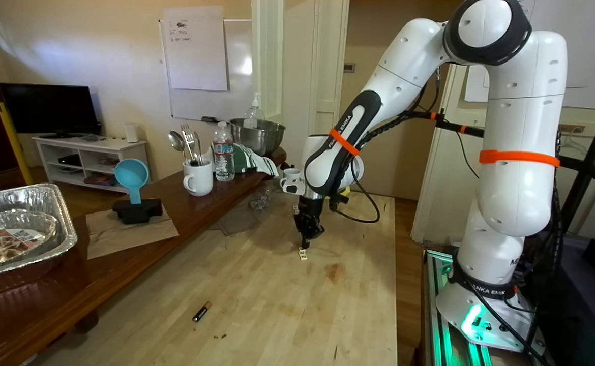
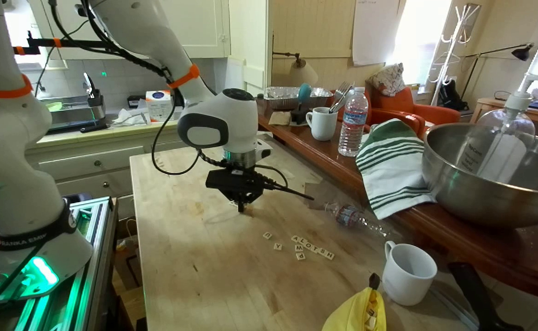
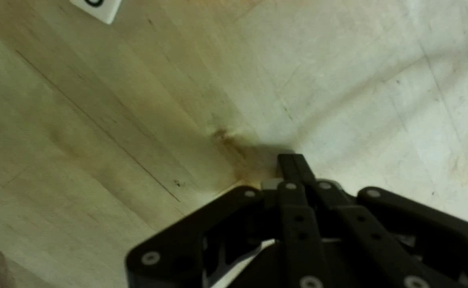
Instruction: Use the tiles to create the word 'Zero'.
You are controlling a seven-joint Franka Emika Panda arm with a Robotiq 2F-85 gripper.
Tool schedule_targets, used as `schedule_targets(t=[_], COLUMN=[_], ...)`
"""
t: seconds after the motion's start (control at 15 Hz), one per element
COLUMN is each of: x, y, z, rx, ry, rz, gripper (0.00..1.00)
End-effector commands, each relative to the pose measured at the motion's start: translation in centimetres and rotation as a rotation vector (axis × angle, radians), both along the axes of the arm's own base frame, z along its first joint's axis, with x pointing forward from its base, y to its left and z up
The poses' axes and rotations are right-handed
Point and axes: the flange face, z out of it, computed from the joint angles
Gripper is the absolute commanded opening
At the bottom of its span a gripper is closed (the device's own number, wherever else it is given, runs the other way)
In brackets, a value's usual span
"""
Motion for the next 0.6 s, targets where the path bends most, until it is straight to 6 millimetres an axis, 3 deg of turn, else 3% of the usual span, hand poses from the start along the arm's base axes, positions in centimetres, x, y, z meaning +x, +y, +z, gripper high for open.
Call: schedule_targets(t=[0.0,0.53], x=[-0.69,-0.30], y=[0.43,0.83], z=[-0.57,-0.83], rx=[-0.001,-0.004], ry=[-0.009,-0.019], rz=[0.008,-0.001], gripper=[0.00,0.00])
